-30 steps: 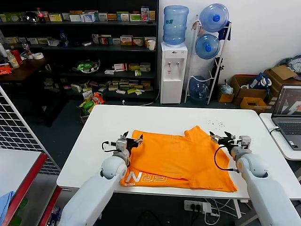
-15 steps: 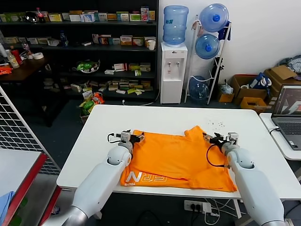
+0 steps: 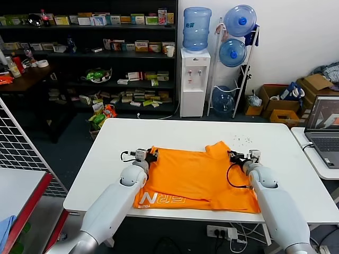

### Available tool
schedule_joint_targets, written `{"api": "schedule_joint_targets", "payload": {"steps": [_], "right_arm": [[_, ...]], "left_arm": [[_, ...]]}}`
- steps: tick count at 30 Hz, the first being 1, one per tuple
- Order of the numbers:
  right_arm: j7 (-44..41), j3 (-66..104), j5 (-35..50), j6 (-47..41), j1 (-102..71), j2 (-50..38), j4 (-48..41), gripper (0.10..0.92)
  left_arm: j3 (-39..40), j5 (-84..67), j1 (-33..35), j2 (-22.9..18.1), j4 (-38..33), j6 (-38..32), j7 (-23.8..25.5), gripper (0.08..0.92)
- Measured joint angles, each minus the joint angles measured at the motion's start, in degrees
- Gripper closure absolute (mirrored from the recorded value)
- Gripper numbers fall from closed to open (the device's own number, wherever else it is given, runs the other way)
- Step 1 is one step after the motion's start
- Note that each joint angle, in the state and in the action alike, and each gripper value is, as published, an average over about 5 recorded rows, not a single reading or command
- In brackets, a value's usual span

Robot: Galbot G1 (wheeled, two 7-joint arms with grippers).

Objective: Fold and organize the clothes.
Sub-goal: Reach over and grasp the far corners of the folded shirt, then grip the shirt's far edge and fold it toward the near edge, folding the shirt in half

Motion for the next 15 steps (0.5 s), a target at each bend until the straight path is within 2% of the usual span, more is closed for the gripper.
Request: {"api": "schedule_joint_targets", "payload": {"steps": [2,7,10,15], "right_arm": [[0.2,0.0,0.3,0.2,-0.3,-0.1,0.5,0.887],[1.4,0.1,1.5,0.4,-1.9,-0.8,3.6,0.901],[2.6,0.3,2.5,0.2,-3.5,-1.5,6.8,0.901],[4.9,1.2,3.9,-0.4,-7.5,-3.1,13.3,0.901]], "left_arm": [[-0.1,0.0,0.5,0.4,-0.7,-0.1,0.0,0.726],[-0.4,0.4,2.1,1.7,-2.9,-1.2,0.0,0.869],[-0.8,0.7,3.3,2.9,-4.8,-2.2,-0.2,0.904],[-1.0,0.9,5.5,5.2,-9.4,-3.4,-0.8,0.904]]}}
